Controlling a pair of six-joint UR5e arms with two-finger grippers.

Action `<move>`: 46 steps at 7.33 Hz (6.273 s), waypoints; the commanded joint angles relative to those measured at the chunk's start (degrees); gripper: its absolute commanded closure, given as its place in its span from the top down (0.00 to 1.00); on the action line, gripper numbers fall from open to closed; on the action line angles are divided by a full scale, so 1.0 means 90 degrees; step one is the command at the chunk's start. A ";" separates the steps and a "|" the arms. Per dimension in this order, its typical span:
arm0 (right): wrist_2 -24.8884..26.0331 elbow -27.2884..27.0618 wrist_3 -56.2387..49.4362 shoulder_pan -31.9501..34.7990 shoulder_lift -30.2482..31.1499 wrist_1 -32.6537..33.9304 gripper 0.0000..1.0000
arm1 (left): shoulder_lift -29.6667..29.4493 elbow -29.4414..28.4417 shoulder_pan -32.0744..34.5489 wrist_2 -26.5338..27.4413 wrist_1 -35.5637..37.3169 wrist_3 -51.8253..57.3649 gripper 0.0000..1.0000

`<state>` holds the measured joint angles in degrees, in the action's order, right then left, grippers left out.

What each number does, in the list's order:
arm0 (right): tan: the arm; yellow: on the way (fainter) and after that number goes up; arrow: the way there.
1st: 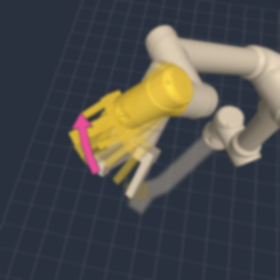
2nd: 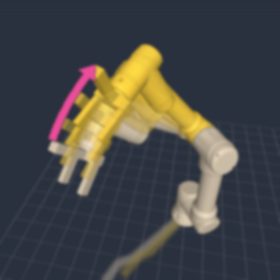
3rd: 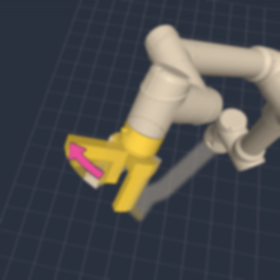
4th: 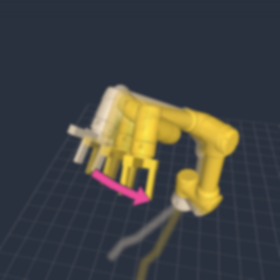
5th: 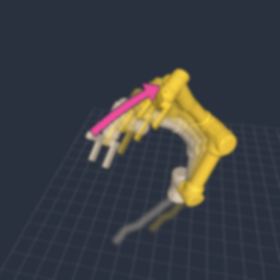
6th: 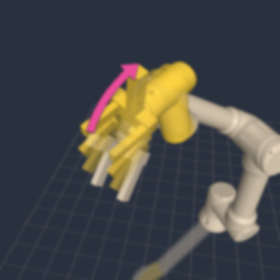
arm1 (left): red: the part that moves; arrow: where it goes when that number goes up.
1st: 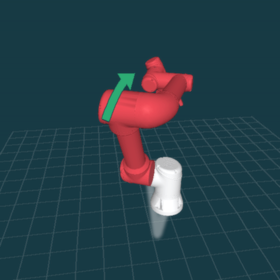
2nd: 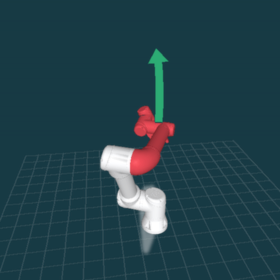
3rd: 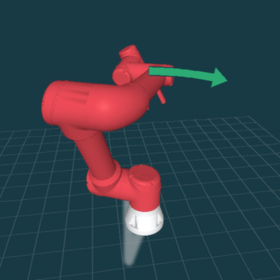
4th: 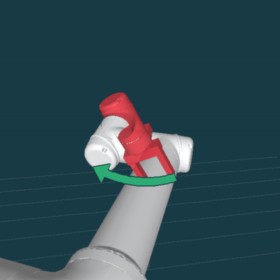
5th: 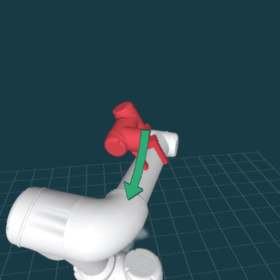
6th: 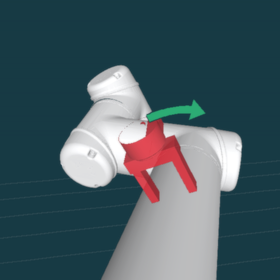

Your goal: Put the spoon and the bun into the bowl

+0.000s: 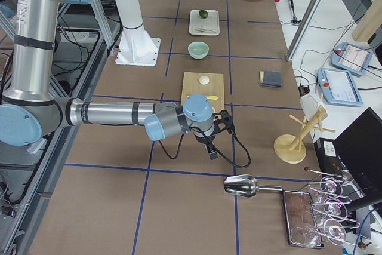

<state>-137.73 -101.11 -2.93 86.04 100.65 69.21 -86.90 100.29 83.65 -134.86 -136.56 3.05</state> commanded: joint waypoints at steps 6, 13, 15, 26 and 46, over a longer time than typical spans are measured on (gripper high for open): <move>-0.0058 0.0033 0.0062 -0.0029 0.0067 -0.0346 1.00 | -0.0667 0.0221 -0.4044 0.2301 -0.0329 -0.4988 1.00; -0.0048 0.0043 0.0053 -0.0029 0.0096 -0.0346 1.00 | -0.2159 0.0126 -0.6021 0.4105 0.2144 -0.7673 0.94; -0.0039 0.0043 0.0053 -0.0029 0.0096 -0.0346 1.00 | -0.2151 0.0116 -0.6062 0.4408 0.2156 -0.7693 0.78; -0.0039 0.0043 0.0053 -0.0029 0.0087 -0.0346 1.00 | -0.2171 0.0066 -0.6042 0.4447 0.2146 -0.8141 0.00; -0.0525 -0.0171 0.0297 -0.0546 -0.0284 -0.1059 1.00 | -0.2545 0.1562 -0.3607 0.2908 0.5008 -0.2996 1.00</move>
<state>-140.39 -101.77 -0.48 82.03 98.56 59.83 -113.86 114.00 43.54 -104.07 -91.35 -36.64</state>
